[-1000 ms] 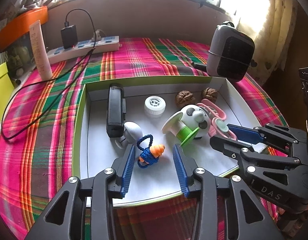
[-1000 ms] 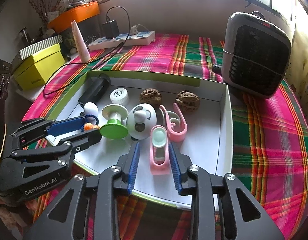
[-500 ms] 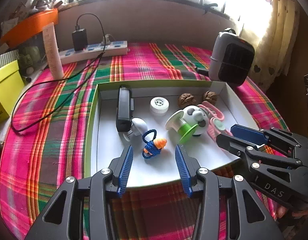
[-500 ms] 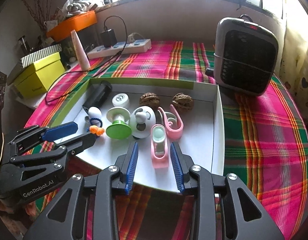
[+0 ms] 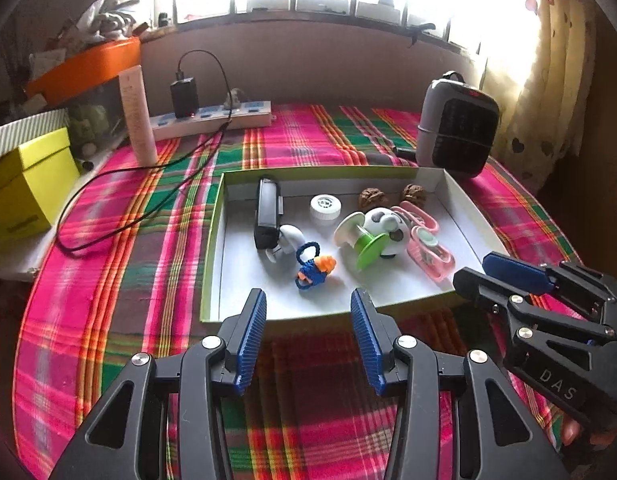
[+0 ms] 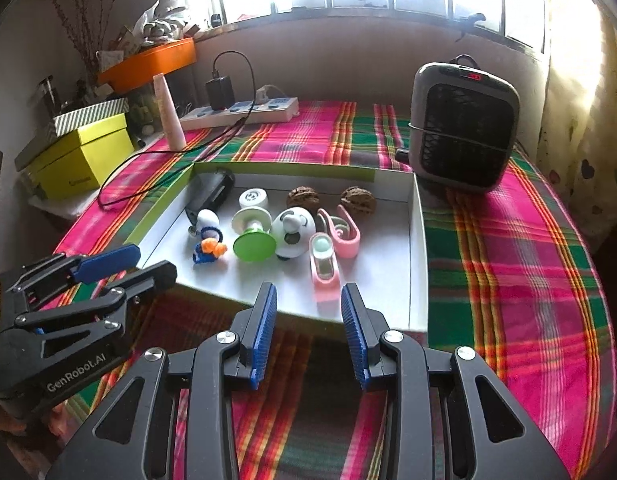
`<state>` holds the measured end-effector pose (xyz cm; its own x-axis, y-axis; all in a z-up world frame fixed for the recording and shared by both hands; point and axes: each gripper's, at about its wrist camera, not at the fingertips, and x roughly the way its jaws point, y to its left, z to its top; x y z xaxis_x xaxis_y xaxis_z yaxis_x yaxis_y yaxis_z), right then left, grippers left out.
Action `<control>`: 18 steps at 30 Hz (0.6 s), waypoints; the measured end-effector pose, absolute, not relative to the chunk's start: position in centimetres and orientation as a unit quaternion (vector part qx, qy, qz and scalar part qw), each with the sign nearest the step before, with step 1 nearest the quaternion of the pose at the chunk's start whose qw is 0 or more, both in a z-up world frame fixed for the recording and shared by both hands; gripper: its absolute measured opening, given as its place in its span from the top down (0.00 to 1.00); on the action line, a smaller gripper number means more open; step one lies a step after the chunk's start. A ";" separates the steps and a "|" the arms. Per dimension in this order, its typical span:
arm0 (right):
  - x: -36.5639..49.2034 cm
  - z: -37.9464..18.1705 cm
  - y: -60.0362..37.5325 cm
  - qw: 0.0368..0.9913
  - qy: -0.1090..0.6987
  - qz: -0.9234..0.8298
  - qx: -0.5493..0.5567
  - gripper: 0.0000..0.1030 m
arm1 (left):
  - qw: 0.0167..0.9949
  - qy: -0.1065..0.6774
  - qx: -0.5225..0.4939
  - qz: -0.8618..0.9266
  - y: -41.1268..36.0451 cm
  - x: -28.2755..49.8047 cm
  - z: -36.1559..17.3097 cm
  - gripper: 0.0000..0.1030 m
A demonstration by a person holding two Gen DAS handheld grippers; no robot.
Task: Organize objects
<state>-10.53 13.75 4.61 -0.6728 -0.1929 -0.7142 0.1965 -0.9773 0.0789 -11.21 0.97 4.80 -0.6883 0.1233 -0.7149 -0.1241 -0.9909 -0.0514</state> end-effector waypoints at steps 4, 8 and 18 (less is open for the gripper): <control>-9.6 4.5 13.8 0.103 0.001 -0.915 0.390 0.65 | 0.064 -0.001 -0.386 0.920 0.9 -10.1 4.9 0.59; -8.6 4.0 13.7 0.100 0.001 -0.913 0.397 0.57 | 0.067 0.003 -0.391 0.918 1.1 -8.8 4.4 0.59; -6.5 2.5 13.8 0.085 0.000 -0.905 0.416 0.56 | 0.065 0.008 -0.418 0.906 1.5 -6.5 2.3 0.59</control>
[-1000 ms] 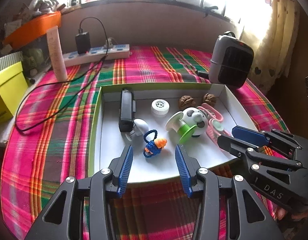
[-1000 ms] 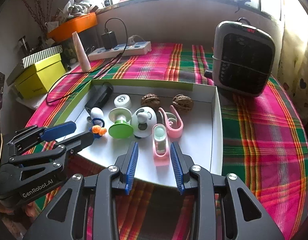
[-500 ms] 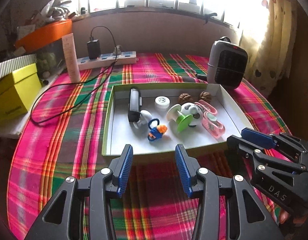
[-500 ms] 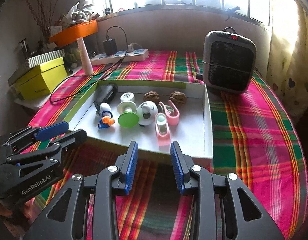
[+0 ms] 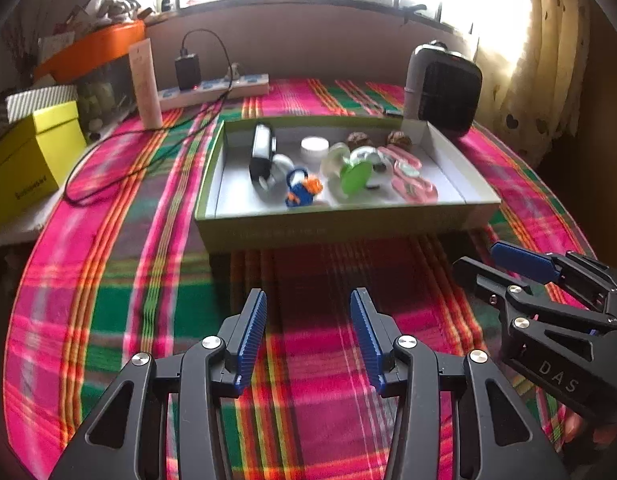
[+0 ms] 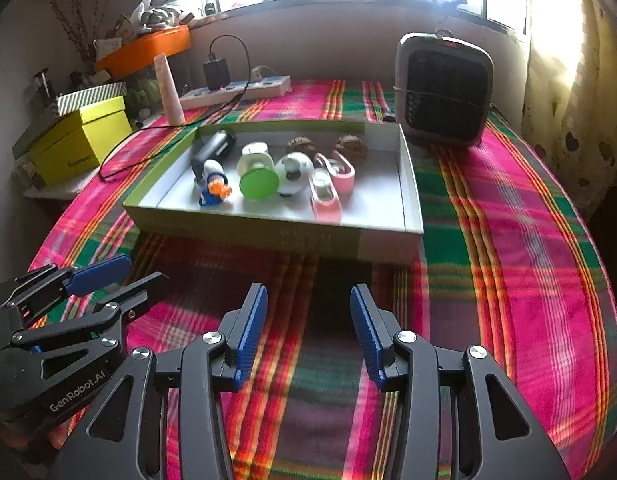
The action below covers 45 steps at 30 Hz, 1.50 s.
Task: Organize objects
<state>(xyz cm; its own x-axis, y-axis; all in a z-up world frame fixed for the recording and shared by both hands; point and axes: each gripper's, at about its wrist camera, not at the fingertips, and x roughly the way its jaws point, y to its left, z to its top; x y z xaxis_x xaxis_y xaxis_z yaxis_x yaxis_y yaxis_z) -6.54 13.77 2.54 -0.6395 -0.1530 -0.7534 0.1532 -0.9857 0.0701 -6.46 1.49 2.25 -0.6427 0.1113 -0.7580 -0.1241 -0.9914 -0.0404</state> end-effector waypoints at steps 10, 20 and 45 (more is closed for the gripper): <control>-4.7 1.4 13.5 0.065 0.019 -0.900 0.430 0.50 | 0.057 0.016 -0.426 0.903 1.4 -4.9 1.1 0.58; -3.6 1.1 13.5 0.041 0.026 -0.900 0.433 0.43 | 0.044 0.013 -0.425 0.904 1.4 -4.0 1.1 0.58; -3.7 1.1 13.6 0.038 0.023 -0.899 0.435 0.38 | 0.041 0.019 -0.427 0.903 1.8 -4.0 1.0 0.48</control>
